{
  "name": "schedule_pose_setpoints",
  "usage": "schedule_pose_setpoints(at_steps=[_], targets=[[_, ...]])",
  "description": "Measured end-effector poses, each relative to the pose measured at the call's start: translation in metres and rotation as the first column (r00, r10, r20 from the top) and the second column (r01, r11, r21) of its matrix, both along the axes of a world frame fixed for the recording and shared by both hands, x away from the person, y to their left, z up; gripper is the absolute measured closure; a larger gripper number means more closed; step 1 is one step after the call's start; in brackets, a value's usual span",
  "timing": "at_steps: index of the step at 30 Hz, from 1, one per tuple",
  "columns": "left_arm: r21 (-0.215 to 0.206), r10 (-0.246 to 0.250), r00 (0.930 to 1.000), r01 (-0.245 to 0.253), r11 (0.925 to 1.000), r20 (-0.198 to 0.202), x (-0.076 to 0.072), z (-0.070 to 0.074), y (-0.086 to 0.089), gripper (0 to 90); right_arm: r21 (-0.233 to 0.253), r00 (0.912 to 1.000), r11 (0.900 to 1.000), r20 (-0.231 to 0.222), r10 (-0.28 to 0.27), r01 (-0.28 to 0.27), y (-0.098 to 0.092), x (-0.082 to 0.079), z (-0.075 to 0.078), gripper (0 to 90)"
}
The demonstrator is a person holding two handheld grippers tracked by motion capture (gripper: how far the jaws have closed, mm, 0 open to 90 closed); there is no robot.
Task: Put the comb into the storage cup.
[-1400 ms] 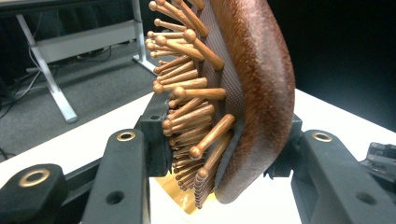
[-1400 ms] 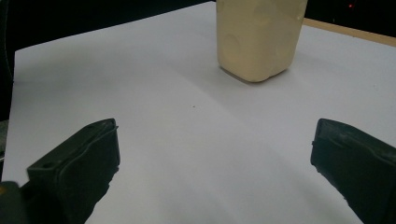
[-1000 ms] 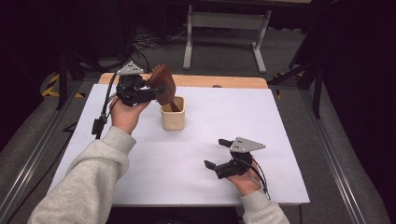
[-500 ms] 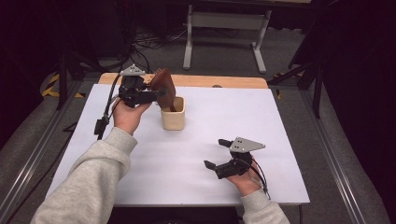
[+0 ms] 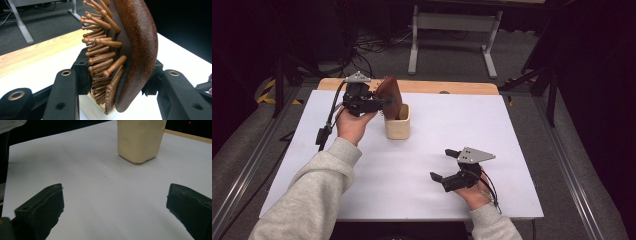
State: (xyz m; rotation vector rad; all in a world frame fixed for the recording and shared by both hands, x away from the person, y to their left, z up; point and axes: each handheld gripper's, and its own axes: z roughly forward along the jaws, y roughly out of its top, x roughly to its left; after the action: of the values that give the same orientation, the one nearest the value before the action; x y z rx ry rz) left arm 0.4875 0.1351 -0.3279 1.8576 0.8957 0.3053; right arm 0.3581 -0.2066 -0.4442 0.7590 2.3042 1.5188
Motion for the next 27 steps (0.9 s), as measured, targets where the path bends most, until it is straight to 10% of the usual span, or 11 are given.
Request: schedule_pose_setpoints(at_steps=[15, 27], targets=[[-0.019, 0.003, 0.9999, -0.003, 0.9998, -0.013, 0.001, -0.007, 0.004, 47.9, -0.004, 1.0, 1.0, 0.003, 0.003, -0.003, 0.0, 0.0, 0.0, 1.8], [0.042, 0.059, 0.9858, -0.067, 0.9969, 0.157, -0.019, 0.008, 0.028, 7.0, 0.003, 0.9999, 1.0, 0.014, -0.008, 0.008, -0.002, 0.0, 0.003, 1.8]])
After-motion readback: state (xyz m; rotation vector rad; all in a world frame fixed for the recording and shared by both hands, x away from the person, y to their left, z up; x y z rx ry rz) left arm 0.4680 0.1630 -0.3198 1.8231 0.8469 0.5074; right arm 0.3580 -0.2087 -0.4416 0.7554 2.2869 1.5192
